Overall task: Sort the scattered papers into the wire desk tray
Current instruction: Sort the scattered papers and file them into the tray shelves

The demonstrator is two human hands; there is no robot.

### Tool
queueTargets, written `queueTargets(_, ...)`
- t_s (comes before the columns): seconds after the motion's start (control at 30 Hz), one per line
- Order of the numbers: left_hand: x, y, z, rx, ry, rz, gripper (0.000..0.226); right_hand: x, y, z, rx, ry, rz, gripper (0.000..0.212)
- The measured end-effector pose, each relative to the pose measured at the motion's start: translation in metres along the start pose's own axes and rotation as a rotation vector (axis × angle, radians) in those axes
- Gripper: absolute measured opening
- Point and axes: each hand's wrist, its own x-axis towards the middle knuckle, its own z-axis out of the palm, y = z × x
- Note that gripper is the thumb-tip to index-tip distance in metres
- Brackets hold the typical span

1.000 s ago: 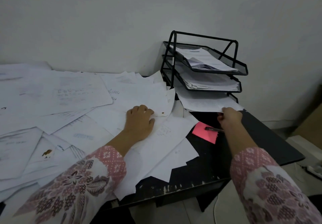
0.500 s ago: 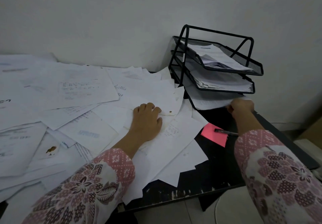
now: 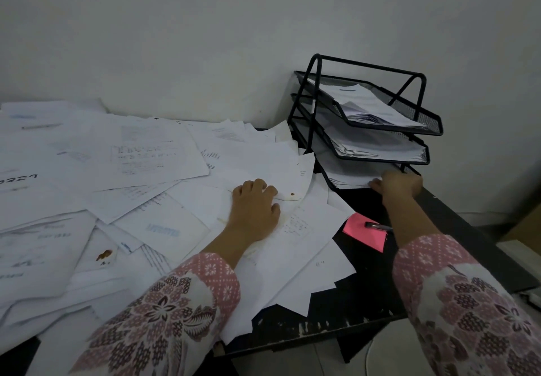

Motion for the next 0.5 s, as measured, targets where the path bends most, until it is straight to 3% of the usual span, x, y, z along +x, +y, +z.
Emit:
queueTargets(0.1, 0.0, 0.0, -0.002, -0.048, -0.028, -0.018, 0.035, -0.032, 0.011, 0.004, -0.149, -0.102, -0.124, 0.031)
queueTargets(0.33, -0.002, -0.021, -0.042, -0.42, -0.18, 0.004, 0.022, -0.101, 0.056, 0.026, -0.499, -0.44, -0.321, 0.016)
queueTargets(0.5, -0.014, -0.069, -0.081, -0.337, -0.024, -0.024, 0.021, -0.14, 0.096, 0.059, -0.731, -0.656, -0.52, 0.011)
